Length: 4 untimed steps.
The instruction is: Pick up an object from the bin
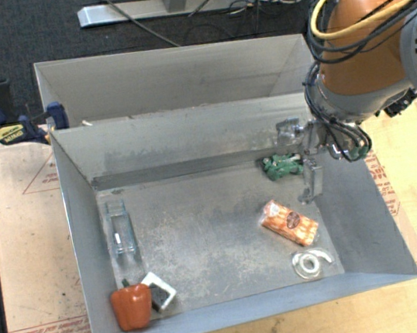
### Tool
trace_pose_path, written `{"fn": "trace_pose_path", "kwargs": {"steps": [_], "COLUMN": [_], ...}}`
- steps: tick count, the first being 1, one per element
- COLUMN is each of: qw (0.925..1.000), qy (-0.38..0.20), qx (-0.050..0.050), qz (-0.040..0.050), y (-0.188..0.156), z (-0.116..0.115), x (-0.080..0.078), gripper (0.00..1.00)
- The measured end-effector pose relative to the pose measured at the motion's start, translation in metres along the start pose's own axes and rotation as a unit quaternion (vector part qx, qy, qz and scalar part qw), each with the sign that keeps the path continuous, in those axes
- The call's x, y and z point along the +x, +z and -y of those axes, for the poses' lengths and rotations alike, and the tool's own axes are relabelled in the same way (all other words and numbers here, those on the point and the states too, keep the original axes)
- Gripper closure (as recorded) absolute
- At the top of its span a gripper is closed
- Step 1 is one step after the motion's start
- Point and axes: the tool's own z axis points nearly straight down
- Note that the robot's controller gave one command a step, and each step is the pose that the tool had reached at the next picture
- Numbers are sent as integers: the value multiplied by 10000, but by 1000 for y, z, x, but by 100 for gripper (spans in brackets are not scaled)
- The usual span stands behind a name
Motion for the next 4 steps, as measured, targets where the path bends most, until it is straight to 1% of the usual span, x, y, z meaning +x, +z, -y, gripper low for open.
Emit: {"fn": "trace_pose_path", "kwargs": {"steps": [1,2,3,4], "qw": [10000,9988,9962,9965], "qy": [-8,477,869,838], "qx": [3,-1,-4,-4], "qz": [39,56,56,37], "y": [-5,58,139,170], "z": [0,16,42,38], "x": [-1,10,30,12], "gripper": [0,0,0,0]}}
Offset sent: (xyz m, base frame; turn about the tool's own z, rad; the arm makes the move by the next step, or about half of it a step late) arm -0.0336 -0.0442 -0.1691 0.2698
